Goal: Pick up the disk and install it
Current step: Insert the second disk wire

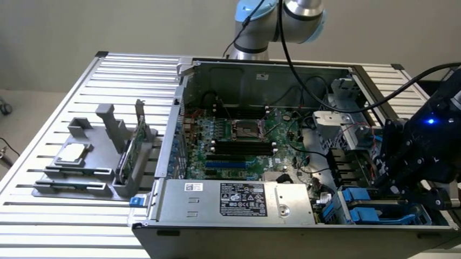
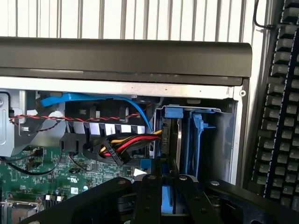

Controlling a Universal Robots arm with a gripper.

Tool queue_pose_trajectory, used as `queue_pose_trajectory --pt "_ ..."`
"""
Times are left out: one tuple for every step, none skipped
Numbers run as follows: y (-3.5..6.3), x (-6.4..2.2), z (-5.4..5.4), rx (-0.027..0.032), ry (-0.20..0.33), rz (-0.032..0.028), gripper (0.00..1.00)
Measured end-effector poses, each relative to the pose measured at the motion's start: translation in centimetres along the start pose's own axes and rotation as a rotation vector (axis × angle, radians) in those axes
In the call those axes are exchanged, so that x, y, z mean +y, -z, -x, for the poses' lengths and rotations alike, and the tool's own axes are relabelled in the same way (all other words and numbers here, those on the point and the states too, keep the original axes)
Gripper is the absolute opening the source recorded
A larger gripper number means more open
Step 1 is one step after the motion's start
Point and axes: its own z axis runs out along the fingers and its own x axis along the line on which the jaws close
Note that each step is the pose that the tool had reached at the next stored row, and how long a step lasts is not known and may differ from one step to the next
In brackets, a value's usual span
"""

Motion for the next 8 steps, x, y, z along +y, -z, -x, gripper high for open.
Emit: queue_pose_trajectory --pt "-0.01 0.01 0.01 0.0023 0.0 0.0001 0.17" --pt "-0.03 0.01 0.02 0.0046 0.0 0.0002 0.17" --pt "-0.05 0.02 0.03 0.0069 0.0 0.0003 0.17" --pt "-0.07 0.02 0.05 0.0091 0.0 0.0004 0.17" --pt "-0.1 0.02 0.08 0.0112 0.0 0.0004 0.17" --pt "-0.12 0.02 0.11 0.0132 0.0 0.0005 0.17" --pt "-0.14 0.02 0.13 0.0151 0.0 0.0006 0.17" --pt "-0.15 0.02 0.16 0.0167 -0.001 0.0006 0.17"
